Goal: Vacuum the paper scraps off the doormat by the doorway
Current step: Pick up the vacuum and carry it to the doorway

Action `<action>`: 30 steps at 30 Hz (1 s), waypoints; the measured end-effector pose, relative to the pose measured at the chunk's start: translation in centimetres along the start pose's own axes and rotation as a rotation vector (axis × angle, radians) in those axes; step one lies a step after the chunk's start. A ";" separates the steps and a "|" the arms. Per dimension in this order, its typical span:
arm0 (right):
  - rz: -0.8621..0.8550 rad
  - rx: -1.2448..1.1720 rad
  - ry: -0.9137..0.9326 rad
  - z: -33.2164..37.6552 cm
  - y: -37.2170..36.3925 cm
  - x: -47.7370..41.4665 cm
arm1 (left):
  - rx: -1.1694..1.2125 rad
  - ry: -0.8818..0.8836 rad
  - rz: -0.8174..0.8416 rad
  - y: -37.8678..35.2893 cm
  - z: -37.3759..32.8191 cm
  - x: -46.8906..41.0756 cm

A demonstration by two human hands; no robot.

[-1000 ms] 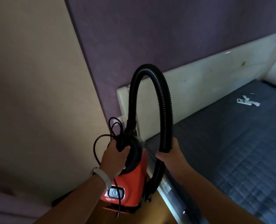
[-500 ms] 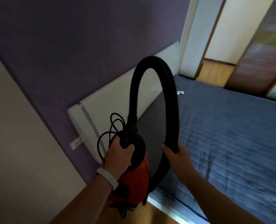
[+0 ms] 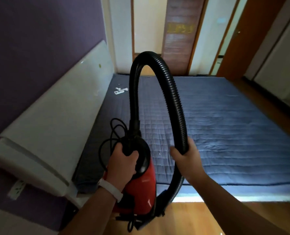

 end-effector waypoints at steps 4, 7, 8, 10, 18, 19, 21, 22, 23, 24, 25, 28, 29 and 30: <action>-0.126 -0.036 -0.006 -1.1 6.7 0.8 | -0.017 -0.009 0.101 -5.8 -1.6 2.1; -0.209 -0.024 -0.001 -2.9 13.2 1.4 | -0.054 -0.046 0.165 -11.6 -3.0 4.3; -0.234 -0.023 -0.006 -3.7 15.6 1.6 | -0.067 -0.058 0.183 -13.7 -3.4 5.1; -0.291 -0.011 -0.009 -5.1 20.5 2.2 | -0.091 -0.075 0.221 -17.8 -4.3 6.8; -0.453 0.013 0.024 -9.7 37.9 4.7 | -0.168 -0.114 0.407 -34.7 -6.2 13.0; -0.479 0.015 0.021 -10.2 39.8 4.9 | -0.179 -0.119 0.433 -36.6 -6.4 13.8; -0.536 0.025 0.013 -10.9 43.4 5.3 | -0.195 -0.130 0.486 -40.2 -6.9 15.1; -0.567 0.029 0.004 -11.2 45.1 5.5 | -0.192 -0.130 0.513 -41.9 -7.2 15.6; -0.597 0.034 -0.004 -11.6 46.7 5.7 | -0.188 -0.129 0.539 -43.7 -7.5 16.1; -0.625 0.045 -0.010 -12.0 48.1 5.8 | -0.190 -0.129 0.564 -45.3 -7.7 16.5; -0.648 0.060 -0.018 -12.5 49.4 5.9 | -0.195 -0.131 0.591 -47.0 -7.9 16.9; -0.718 0.089 -0.062 -14.3 52.9 5.9 | -0.211 -0.141 0.680 -51.9 -8.2 17.4; -0.742 0.105 -0.080 -15.2 54.0 5.9 | -0.216 -0.148 0.708 -53.5 -8.2 17.4; -0.763 0.121 -0.098 -16.1 55.0 5.7 | -0.220 -0.156 0.731 -55.2 -8.3 17.2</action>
Point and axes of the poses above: each hand's wrist, its own x-axis away from the middle knuckle, its own y-axis out of the back of the hand, z = x × y, the point moved 3 cm from there along -x, towards the middle knuckle, and after that the axes turned 3 degrees about x, right-handed, at the moved point
